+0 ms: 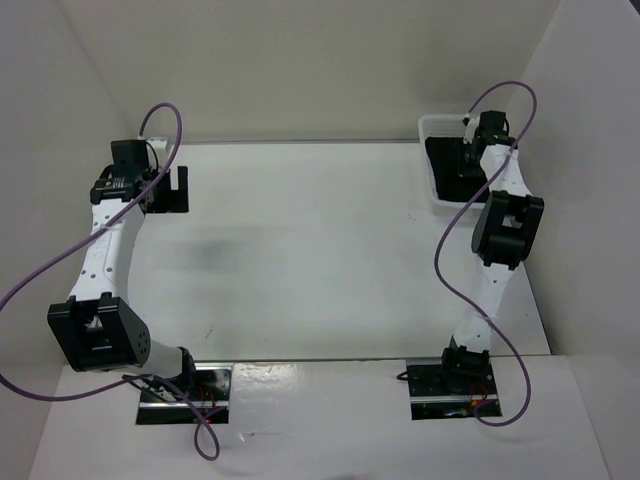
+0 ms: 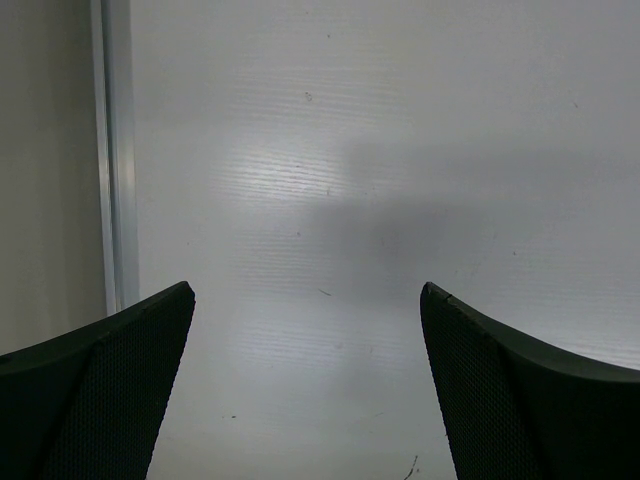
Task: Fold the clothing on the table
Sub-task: Grab the skirt from the pile, then move the skirt to the center of the board
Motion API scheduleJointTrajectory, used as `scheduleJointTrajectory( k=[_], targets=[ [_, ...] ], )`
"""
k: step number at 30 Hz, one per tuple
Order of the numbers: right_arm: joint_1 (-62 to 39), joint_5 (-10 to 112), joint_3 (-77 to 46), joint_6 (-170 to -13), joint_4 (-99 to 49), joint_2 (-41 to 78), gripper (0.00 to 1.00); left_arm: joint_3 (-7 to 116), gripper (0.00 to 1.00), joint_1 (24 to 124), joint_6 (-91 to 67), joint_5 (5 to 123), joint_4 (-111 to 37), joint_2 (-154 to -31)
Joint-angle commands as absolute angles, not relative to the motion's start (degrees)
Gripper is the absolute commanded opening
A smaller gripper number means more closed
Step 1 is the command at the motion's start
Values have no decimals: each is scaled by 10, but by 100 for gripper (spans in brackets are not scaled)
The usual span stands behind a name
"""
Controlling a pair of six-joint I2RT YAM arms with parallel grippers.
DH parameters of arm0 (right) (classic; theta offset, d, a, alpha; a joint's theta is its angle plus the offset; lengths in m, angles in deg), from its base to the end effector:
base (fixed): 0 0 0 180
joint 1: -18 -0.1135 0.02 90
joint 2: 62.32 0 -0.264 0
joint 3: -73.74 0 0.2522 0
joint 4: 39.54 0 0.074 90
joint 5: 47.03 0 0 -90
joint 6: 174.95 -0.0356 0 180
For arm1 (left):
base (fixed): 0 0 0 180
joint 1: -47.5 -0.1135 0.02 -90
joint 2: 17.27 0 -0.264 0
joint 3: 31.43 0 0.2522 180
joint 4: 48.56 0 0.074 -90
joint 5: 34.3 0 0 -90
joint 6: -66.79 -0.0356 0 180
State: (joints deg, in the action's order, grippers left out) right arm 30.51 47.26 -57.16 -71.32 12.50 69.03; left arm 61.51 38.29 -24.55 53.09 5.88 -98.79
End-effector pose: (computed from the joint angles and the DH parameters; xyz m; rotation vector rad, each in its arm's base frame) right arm 0.5017 -0.1086 0.2228 -0.0559 2.4854 -0.1002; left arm 0.3041 0.0510 0.3498 -0.1825 2.3180 0.1456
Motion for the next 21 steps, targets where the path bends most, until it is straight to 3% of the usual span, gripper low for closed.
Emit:
scheduleJointTrajectory(
  k=[1, 12, 19, 21],
  targets=[
    [301, 480, -575, -703, 116, 567, 0, 630, 100, 380, -252, 543, 57, -984],
    [294, 608, -577, -726, 97, 360, 0, 602, 100, 380, -269, 519, 62, -885],
    [127, 627, -539, -673, 137, 255, 0, 562, 100, 362, -269, 514, 68, -828],
    [99, 715, -597, -695, 177, 260, 0, 549, 100, 355, -269, 523, 68, -808]
  ],
)
